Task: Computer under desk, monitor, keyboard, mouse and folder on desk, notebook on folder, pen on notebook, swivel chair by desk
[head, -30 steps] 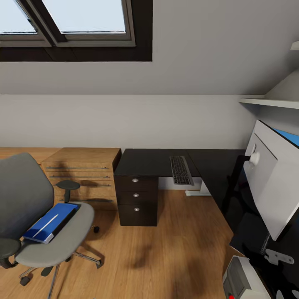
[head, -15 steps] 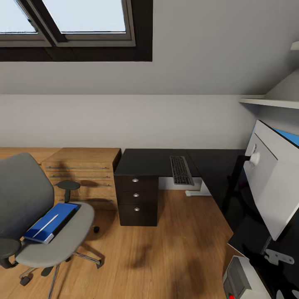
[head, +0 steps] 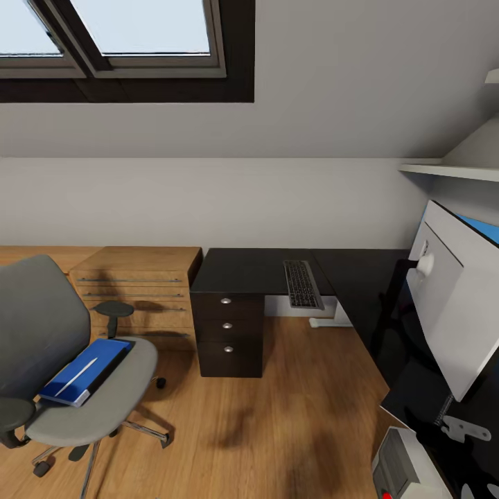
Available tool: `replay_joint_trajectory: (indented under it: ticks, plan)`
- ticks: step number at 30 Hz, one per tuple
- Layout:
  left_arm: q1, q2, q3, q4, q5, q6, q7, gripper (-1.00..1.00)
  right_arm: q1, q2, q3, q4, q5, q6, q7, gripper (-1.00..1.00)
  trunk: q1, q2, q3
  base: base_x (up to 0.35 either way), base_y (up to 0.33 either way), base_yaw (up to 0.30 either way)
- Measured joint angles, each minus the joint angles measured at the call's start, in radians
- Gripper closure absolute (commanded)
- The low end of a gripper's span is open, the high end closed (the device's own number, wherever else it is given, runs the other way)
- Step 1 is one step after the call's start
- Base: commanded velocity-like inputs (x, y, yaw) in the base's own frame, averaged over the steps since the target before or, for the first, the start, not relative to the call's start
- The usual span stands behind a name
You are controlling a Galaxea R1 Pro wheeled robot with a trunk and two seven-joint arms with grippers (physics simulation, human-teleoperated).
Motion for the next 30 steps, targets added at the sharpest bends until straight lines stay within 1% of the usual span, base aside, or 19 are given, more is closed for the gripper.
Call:
replay_joint_trajectory:
  ticks: [30]
  plan:
    - [0.000, -0.002, -0.001, 0.000, -0.001, 0.000, 0.000, -1.00, 0.000, -0.002, -0.004, 0.000, -0.006, 0.004, 0.002, -1.00, 0.000, 0.000, 0.000, 0.000, 0.000, 0.000]
